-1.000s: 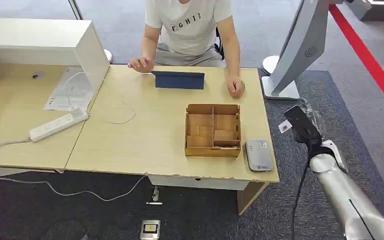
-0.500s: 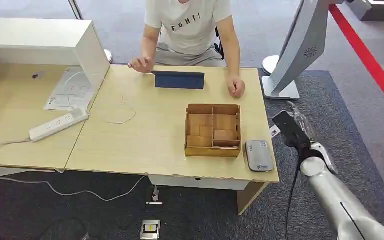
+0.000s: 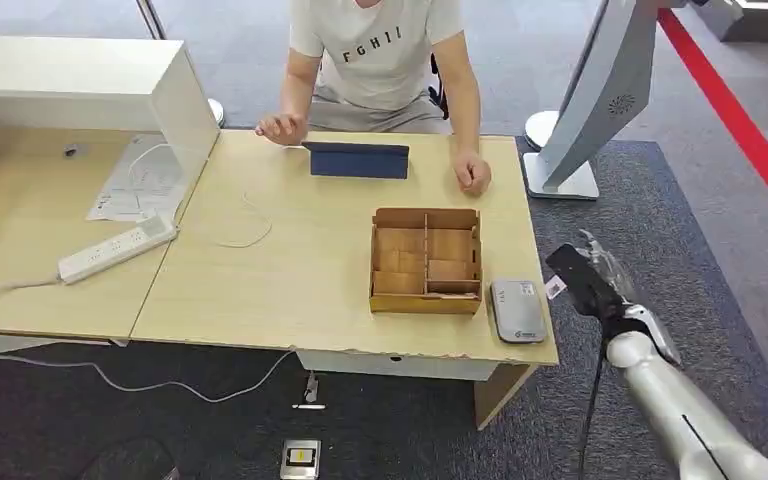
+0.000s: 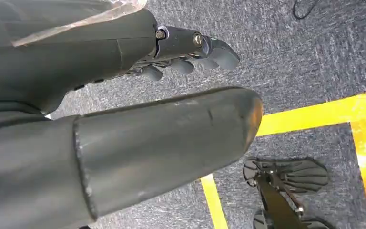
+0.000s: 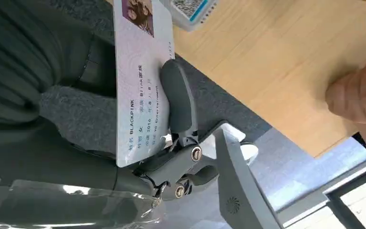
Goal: Pass the card to the sensor for recognition and then transmit it.
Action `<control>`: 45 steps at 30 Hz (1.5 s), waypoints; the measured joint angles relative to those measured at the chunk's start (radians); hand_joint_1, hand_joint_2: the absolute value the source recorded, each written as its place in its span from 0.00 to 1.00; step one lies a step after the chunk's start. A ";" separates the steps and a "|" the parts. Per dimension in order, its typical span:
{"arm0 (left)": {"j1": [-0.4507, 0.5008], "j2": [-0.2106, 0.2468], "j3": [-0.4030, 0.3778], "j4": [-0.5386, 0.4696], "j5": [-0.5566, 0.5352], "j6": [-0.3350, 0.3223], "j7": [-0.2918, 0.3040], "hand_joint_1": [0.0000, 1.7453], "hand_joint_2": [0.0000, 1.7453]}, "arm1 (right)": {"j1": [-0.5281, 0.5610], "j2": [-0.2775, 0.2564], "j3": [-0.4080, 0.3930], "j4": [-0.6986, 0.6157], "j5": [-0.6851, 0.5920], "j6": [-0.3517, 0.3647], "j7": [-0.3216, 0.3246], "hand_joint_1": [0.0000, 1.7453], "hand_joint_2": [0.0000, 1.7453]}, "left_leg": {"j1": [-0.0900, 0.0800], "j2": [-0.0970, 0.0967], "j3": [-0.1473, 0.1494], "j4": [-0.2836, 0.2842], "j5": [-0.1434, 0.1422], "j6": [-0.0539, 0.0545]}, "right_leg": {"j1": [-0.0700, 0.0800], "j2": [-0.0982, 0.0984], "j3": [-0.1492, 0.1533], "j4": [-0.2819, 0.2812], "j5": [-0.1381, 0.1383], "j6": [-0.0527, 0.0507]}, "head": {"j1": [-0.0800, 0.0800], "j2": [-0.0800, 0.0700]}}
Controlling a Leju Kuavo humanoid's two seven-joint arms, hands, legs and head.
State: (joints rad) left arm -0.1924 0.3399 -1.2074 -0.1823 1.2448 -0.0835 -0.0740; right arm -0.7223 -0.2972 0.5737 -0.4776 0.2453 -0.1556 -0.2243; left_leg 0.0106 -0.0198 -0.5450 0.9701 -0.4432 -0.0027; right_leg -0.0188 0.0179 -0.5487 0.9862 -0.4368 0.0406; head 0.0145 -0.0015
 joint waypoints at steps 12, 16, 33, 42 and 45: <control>0.000 -0.003 0.000 -0.003 -0.008 0.010 -0.002 0.00 0.00 | 0.038 -0.019 0.013 0.036 0.002 -0.017 -0.050 1.00 1.00 | 0.000 0.000 0.000 0.000 0.000 0.000 | 0.000 0.000 0.000 0.000 0.000 0.000 | 0.000 0.000; -0.001 -0.006 0.000 -0.004 -0.010 0.011 -0.006 0.00 0.00 | 0.039 -0.015 0.016 0.005 0.016 -0.015 -0.051 1.00 1.00 | 0.000 0.000 0.000 0.000 0.000 0.000 | 0.000 0.000 0.000 0.000 0.000 0.000 | 0.000 0.000; -0.005 -0.008 0.000 -0.005 -0.013 0.006 -0.011 0.00 0.00 | 0.048 0.000 0.034 -0.147 0.032 -0.002 -0.004 1.00 1.00 | 0.000 0.000 0.000 0.000 0.000 0.000 | 0.000 0.000 0.000 0.000 0.000 0.000 | 0.000 0.000; -0.001 -0.005 0.000 -0.005 -0.013 0.011 -0.007 0.00 0.00 | 0.065 -0.003 0.040 -0.117 0.026 -0.009 -0.029 1.00 1.00 | 0.000 0.000 0.000 0.000 0.000 0.000 | 0.000 0.000 0.000 0.000 0.000 0.000 | 0.000 0.000; -0.001 -0.005 0.000 -0.005 -0.014 0.011 -0.016 0.00 0.00 | 0.070 -0.003 0.042 -0.105 0.024 -0.011 -0.035 1.00 1.00 | 0.000 0.000 0.000 0.000 0.000 0.000 | 0.000 0.000 0.000 0.000 0.000 0.000 | 0.000 0.000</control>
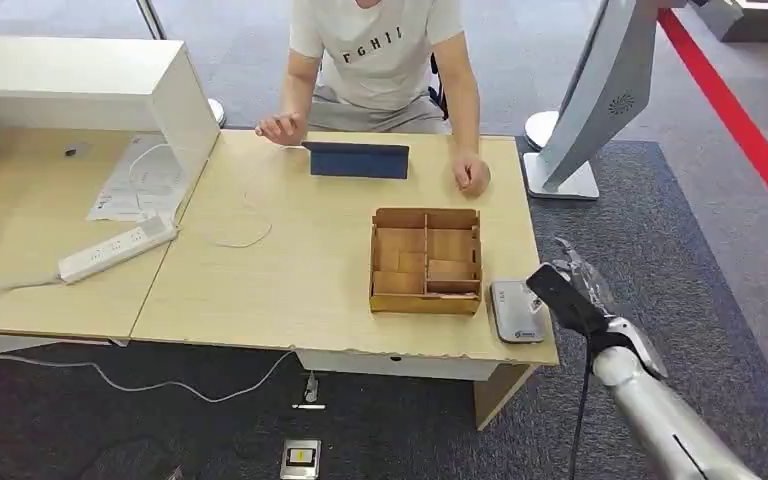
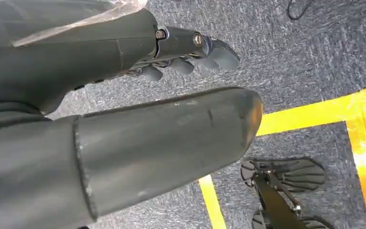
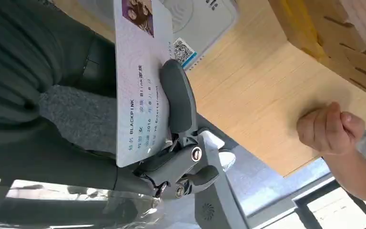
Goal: Pass the card to the sensor for recognition and then transmit it.
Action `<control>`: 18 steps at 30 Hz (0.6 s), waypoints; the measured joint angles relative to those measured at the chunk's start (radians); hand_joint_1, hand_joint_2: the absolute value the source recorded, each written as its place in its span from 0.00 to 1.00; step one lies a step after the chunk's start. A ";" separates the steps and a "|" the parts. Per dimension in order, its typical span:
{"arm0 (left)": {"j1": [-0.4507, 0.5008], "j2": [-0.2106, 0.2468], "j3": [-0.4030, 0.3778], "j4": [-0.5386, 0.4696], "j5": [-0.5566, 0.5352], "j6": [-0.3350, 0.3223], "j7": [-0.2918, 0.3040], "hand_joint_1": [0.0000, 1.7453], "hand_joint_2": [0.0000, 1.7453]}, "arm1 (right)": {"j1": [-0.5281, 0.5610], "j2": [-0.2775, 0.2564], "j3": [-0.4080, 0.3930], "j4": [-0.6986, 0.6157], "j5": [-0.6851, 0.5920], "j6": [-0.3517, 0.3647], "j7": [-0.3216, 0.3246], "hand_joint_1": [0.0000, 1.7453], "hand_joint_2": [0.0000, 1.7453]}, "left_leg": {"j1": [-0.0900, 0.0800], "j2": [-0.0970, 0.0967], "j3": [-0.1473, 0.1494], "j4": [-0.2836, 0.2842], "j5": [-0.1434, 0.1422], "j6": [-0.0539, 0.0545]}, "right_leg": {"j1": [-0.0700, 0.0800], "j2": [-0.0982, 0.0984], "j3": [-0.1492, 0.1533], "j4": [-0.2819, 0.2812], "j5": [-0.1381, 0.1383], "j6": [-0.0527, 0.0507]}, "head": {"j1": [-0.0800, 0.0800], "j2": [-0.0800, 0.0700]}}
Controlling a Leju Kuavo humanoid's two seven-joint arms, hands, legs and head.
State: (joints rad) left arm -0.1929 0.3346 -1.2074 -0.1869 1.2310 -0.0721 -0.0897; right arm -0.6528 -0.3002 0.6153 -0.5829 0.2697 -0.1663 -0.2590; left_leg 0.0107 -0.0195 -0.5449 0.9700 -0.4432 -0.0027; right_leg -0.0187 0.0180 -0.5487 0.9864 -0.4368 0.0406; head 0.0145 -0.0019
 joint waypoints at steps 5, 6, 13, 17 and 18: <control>0.000 0.000 0.000 0.000 -0.004 0.000 -0.005 0.00 0.00 | 0.006 0.000 0.002 0.011 0.004 -0.003 -0.005 1.00 1.00 | 0.000 0.000 0.000 0.000 0.000 0.000 | 0.000 0.000 0.000 0.000 0.000 0.000 | 0.000 0.000; 0.000 0.000 0.000 0.000 -0.005 0.000 -0.005 0.00 0.00 | 0.008 0.000 0.003 0.011 0.011 -0.004 -0.005 1.00 1.00 | 0.000 0.000 0.000 0.000 0.000 0.000 | 0.000 0.000 0.000 0.000 0.000 0.000 | 0.000 0.000; -0.003 -0.001 0.000 0.000 -0.013 0.000 -0.002 0.00 0.00 | 0.025 0.000 0.008 0.005 0.054 -0.014 0.023 1.00 1.00 | 0.000 0.000 0.000 0.000 0.000 0.000 | 0.000 0.000 0.000 0.000 0.000 0.000 | 0.000 0.000; 0.002 0.001 0.000 0.000 -0.019 -0.008 -0.006 0.00 0.00 | 0.037 -0.002 0.012 0.008 0.065 -0.021 0.023 1.00 1.00 | 0.000 0.000 0.000 0.000 0.000 0.000 | 0.000 0.000 0.000 0.000 0.000 0.000 | 0.000 0.000; 0.006 0.004 0.000 0.000 -0.019 -0.014 -0.010 0.00 0.00 | 0.042 -0.003 0.013 0.010 0.065 -0.024 0.023 1.00 1.00 | 0.000 0.000 0.000 0.000 0.000 0.000 | 0.000 0.000 0.000 0.000 0.000 0.000 | 0.000 0.000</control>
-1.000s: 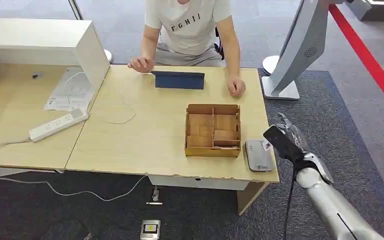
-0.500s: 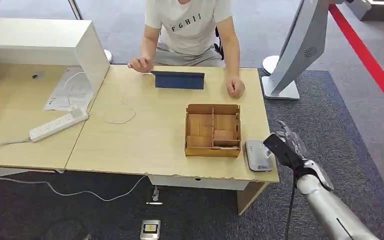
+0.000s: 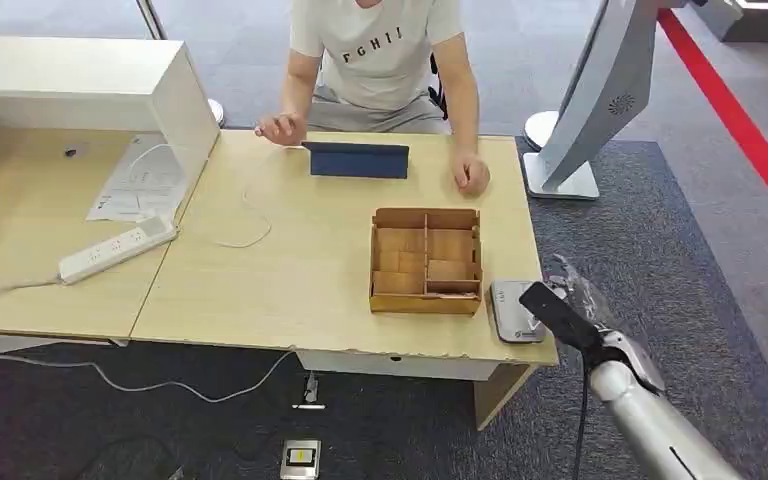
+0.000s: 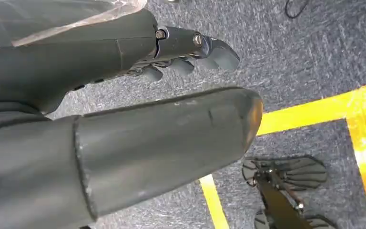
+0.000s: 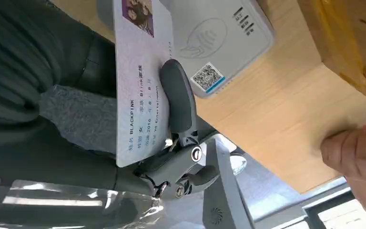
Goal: Pass the card to the sensor for recognition and then transmit it.
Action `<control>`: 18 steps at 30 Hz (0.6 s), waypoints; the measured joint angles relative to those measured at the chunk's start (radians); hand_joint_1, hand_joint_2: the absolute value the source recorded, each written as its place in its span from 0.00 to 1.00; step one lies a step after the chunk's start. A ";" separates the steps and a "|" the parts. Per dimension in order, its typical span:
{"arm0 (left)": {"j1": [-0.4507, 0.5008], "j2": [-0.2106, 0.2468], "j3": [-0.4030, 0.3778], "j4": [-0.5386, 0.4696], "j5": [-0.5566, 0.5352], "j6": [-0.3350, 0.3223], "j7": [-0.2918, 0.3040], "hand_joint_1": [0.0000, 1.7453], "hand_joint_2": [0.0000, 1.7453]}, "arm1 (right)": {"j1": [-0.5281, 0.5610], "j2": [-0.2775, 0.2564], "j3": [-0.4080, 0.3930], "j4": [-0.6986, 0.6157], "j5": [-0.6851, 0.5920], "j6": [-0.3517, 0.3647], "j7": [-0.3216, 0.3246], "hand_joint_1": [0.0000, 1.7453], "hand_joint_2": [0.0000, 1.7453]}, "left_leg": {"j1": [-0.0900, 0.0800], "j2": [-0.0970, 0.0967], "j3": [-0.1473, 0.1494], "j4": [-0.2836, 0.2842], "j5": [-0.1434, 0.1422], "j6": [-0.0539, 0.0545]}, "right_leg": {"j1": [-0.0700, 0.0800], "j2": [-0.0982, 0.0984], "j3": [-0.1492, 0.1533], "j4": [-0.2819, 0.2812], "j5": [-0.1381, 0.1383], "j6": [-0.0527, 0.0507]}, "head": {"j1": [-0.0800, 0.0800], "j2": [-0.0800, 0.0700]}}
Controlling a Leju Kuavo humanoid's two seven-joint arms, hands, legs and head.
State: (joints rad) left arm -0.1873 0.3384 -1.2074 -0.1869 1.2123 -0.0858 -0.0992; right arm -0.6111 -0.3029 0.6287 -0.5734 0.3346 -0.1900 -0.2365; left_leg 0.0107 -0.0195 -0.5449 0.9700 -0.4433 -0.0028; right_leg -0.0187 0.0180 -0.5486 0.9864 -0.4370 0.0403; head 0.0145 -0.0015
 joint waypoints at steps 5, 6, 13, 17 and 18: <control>0.011 0.014 0.000 0.000 0.003 -0.010 -0.002 0.00 0.00 | 0.019 -0.007 0.000 0.012 -0.008 -0.007 -0.008 1.00 1.00 | 0.000 0.000 0.000 0.000 0.000 0.000 | 0.000 0.000 0.000 0.000 0.000 -0.001 | 0.000 0.000; 0.011 0.015 0.000 0.000 0.003 -0.010 -0.002 0.00 0.00 | 0.022 -0.009 0.000 0.013 -0.010 -0.009 -0.008 1.00 1.00 | 0.000 0.000 0.000 0.000 0.000 0.000 | 0.000 0.000 0.000 0.000 0.000 -0.001 | 0.000 0.000; 0.012 0.016 0.000 0.000 0.003 -0.013 -0.002 0.00 0.00 | 0.037 -0.019 -0.003 0.023 -0.013 -0.015 -0.010 1.00 1.00 | 0.000 0.000 0.001 0.000 0.000 0.000 | 0.000 0.000 0.001 0.000 0.000 -0.001 | 0.000 0.000; 0.012 0.017 0.000 0.000 0.004 -0.013 -0.002 0.00 0.00 | 0.042 -0.022 -0.008 0.026 -0.013 -0.015 -0.012 1.00 1.00 | 0.000 0.000 0.001 0.000 0.000 0.000 | 0.000 0.000 0.001 0.000 0.000 -0.001 | 0.000 0.000; 0.012 0.017 0.000 0.000 0.004 -0.013 -0.002 0.00 0.00 | 0.042 -0.022 -0.009 0.026 -0.013 -0.015 -0.012 1.00 1.00 | 0.000 0.000 0.001 0.000 0.000 0.000 | 0.000 0.000 0.001 0.000 0.000 -0.001 | 0.000 0.000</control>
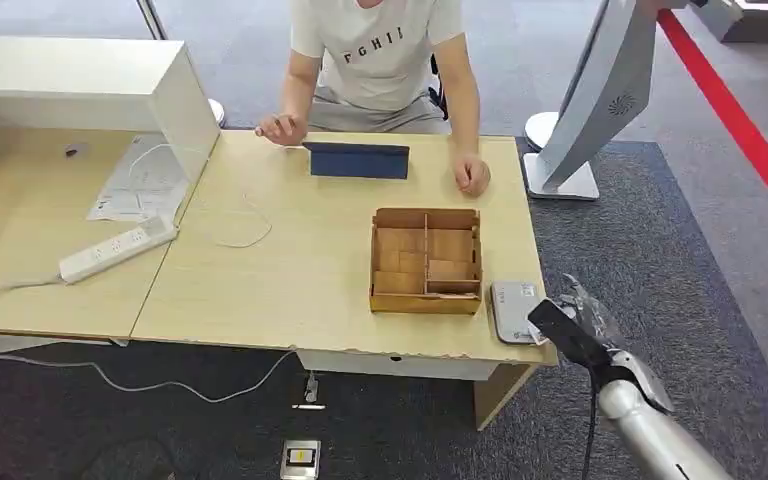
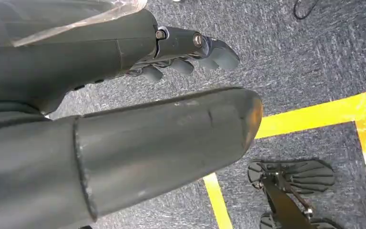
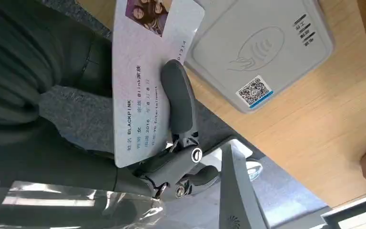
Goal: Pass the card to the sensor for recognition and then transmit it.
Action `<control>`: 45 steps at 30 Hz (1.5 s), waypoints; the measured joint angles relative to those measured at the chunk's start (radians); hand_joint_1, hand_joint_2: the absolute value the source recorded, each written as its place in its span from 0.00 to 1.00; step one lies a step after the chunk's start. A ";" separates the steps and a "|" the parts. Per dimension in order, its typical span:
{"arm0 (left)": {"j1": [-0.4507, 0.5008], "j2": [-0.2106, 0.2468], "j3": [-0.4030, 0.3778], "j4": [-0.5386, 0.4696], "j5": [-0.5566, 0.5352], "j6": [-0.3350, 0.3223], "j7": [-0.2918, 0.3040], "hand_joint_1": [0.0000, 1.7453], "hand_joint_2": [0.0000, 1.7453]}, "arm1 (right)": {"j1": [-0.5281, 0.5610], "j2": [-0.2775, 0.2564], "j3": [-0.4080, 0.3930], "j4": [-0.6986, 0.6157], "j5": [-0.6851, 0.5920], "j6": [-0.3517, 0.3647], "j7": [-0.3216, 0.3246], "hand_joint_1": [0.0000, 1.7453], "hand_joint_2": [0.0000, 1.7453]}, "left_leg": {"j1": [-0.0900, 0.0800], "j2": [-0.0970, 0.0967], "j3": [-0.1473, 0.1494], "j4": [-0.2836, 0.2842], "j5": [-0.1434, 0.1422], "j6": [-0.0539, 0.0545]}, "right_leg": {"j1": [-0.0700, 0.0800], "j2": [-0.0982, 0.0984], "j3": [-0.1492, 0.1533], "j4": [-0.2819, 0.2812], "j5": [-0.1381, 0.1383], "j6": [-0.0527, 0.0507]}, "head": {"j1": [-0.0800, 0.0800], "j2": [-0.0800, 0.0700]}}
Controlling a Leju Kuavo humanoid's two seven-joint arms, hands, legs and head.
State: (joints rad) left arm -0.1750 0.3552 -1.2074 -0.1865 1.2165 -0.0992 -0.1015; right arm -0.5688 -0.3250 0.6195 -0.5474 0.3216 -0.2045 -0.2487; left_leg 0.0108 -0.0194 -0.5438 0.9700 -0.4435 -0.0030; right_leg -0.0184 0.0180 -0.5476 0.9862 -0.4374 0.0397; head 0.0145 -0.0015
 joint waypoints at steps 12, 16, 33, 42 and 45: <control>0.000 0.007 0.000 0.000 -0.013 -0.024 -0.013 0.00 0.00 | -0.083 -0.026 -0.035 -0.064 0.028 0.053 0.002 1.00 1.00 | 0.000 0.000 -0.001 0.000 0.001 0.000 | 0.000 0.001 0.000 0.001 0.002 -0.001 | 0.000 0.000; 0.001 0.010 0.000 0.000 -0.028 -0.027 -0.026 0.00 0.00 | -0.212 -0.038 -0.036 -0.132 0.096 0.099 0.003 1.00 1.00 | 0.000 0.001 -0.002 0.000 0.002 -0.001 | 0.000 0.001 -0.002 0.001 0.003 -0.001 | 0.000 0.000; -0.051 0.003 -0.016 0.000 -0.062 -0.033 0.026 0.00 0.00 | -0.531 0.172 0.027 -0.062 0.263 0.115 -0.031 1.00 1.00 | 0.003 0.000 -0.002 0.000 0.003 -0.002 | 0.003 0.000 -0.002 0.002 0.003 -0.002 | 0.000 0.000; -0.076 -0.006 -0.026 0.000 -0.077 -0.039 0.053 0.00 0.00 | -0.571 0.295 0.077 0.053 0.331 0.174 0.074 1.00 1.00 | 0.003 0.000 -0.002 0.000 0.003 -0.002 | 0.003 0.000 -0.002 0.002 0.003 -0.002 | 0.000 0.000; -0.083 -0.007 -0.030 0.000 -0.081 -0.045 0.058 0.00 0.00 | -0.588 0.312 0.089 0.082 0.350 0.188 0.110 1.00 1.00 | 0.003 0.000 -0.002 0.000 0.003 -0.002 | 0.003 0.000 -0.002 0.001 0.003 -0.002 | 0.000 0.000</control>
State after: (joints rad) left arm -0.2585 0.3483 -1.2375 -0.1865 1.1357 -0.1442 -0.0435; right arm -1.1570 -0.0130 0.7080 -0.4654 0.6714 -0.0164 -0.1384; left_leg 0.0134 -0.0197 -0.5461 0.9701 -0.4403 -0.0054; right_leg -0.0158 0.0182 -0.5499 0.9873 -0.4345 0.0375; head 0.0145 -0.0015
